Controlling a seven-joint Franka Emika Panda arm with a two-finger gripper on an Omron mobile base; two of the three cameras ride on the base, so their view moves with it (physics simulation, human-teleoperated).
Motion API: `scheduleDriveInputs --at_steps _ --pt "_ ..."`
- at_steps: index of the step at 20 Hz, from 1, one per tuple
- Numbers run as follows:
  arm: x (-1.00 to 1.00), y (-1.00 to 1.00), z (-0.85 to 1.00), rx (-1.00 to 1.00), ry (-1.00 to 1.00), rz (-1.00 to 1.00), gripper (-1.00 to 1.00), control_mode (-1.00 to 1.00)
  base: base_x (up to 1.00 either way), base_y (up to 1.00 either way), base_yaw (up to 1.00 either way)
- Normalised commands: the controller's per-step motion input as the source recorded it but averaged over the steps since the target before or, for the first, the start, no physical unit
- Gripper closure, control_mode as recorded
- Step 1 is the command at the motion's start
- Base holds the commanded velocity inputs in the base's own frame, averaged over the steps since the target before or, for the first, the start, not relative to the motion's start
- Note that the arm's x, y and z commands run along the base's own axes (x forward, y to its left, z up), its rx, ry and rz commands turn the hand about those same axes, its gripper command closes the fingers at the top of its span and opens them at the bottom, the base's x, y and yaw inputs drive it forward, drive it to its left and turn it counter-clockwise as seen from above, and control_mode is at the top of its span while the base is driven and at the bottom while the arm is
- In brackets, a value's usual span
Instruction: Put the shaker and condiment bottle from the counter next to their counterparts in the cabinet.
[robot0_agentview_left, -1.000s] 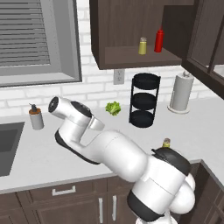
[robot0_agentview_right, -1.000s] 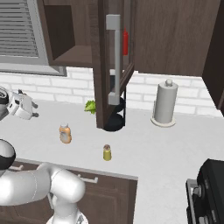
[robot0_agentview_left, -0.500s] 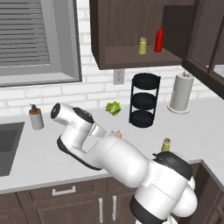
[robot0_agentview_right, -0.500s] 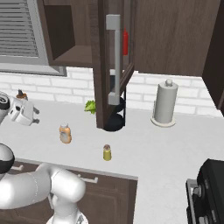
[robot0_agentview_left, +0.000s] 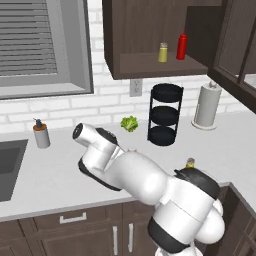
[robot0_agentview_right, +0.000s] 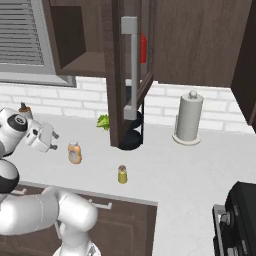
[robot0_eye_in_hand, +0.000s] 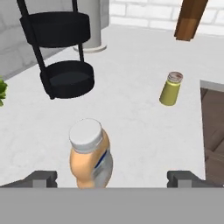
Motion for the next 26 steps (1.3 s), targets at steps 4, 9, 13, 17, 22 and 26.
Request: scheduleDriveInputs --at_steps 4,9,13,17,22,26 --pt "0.03 0.0 0.0 0.0 0.0 0.0 -1.0 -1.0 0.0 0.0 0.0" --pt "0.32 0.0 -0.05 0.0 0.0 0.0 -1.0 -1.0 0.0 0.0 0.0" --pt "0.27 -0.05 -0.14 0.0 0.01 0.0 -1.0 -1.0 0.0 0.0 0.0" --pt "0.06 -0.12 -0.17 0.0 0.01 0.0 -1.0 -1.0 0.0 0.0 0.0" --pt "0.0 -0.12 -0.19 0.0 0.03 0.0 -1.0 -1.0 0.0 0.0 0.0" --pt "0.09 -0.14 -0.21 0.0 0.06 0.0 -1.0 -1.0 0.0 0.0 0.0"
